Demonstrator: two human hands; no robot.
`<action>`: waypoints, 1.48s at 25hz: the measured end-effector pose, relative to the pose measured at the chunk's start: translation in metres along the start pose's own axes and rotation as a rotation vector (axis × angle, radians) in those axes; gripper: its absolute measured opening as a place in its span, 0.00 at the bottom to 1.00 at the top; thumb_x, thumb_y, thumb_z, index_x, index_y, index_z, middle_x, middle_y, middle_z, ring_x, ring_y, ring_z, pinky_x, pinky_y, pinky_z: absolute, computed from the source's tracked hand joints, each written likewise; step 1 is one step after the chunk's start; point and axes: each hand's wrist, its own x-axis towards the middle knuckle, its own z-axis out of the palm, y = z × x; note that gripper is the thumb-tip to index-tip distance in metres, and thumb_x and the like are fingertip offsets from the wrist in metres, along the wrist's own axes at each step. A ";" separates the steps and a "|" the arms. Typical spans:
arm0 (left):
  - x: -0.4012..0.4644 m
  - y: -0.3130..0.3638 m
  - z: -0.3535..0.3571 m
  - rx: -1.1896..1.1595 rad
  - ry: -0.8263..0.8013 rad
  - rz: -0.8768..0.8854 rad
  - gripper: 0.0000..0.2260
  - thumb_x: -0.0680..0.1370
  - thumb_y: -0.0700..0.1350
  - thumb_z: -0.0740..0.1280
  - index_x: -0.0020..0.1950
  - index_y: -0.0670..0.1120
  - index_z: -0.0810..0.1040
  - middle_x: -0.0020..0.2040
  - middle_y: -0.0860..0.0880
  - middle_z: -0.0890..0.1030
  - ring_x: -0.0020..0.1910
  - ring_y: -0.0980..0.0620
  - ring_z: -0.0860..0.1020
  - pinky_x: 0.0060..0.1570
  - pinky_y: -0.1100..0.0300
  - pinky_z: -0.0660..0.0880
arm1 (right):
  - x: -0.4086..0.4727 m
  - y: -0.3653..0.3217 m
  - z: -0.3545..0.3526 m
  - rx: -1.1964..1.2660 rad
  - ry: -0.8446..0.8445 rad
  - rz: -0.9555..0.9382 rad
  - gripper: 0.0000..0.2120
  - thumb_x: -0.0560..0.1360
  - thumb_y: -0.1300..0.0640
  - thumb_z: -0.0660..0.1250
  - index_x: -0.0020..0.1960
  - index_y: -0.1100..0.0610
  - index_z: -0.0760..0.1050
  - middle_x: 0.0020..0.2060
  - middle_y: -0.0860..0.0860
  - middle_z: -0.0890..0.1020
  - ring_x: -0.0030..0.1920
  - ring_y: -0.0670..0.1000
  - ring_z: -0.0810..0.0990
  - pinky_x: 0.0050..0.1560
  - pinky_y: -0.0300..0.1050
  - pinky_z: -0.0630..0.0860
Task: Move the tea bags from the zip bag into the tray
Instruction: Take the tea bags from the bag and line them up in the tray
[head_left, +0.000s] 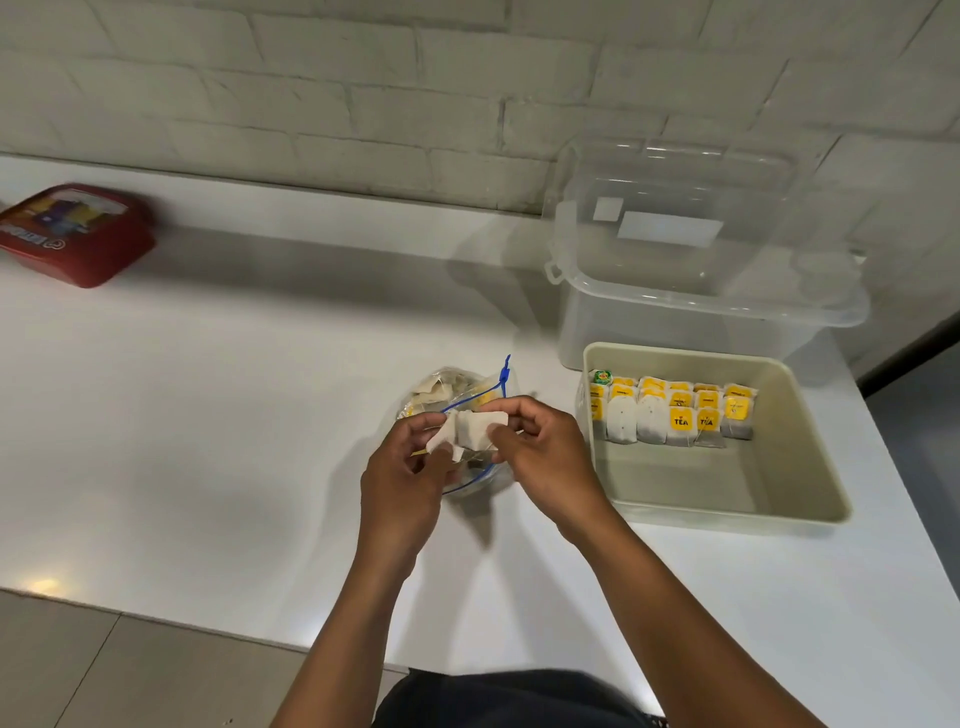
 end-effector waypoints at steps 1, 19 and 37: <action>0.000 0.000 -0.001 -0.002 0.020 -0.008 0.13 0.78 0.38 0.68 0.54 0.56 0.81 0.48 0.52 0.85 0.41 0.50 0.85 0.52 0.43 0.81 | 0.000 0.000 -0.001 0.013 0.012 -0.003 0.11 0.74 0.62 0.68 0.50 0.48 0.82 0.36 0.48 0.83 0.38 0.52 0.82 0.47 0.55 0.81; -0.025 0.040 0.015 0.113 0.057 0.150 0.09 0.76 0.37 0.71 0.44 0.51 0.85 0.43 0.56 0.85 0.44 0.55 0.84 0.41 0.70 0.75 | -0.017 -0.013 -0.050 0.161 -0.096 -0.080 0.20 0.75 0.74 0.57 0.52 0.55 0.82 0.44 0.53 0.86 0.40 0.50 0.84 0.38 0.42 0.76; -0.053 0.075 0.136 0.184 -0.105 0.384 0.06 0.75 0.41 0.74 0.48 0.52 0.85 0.41 0.59 0.85 0.40 0.59 0.82 0.43 0.65 0.77 | -0.012 -0.018 -0.232 -0.374 0.259 -0.245 0.06 0.74 0.56 0.71 0.40 0.48 0.83 0.44 0.42 0.81 0.37 0.42 0.77 0.43 0.35 0.71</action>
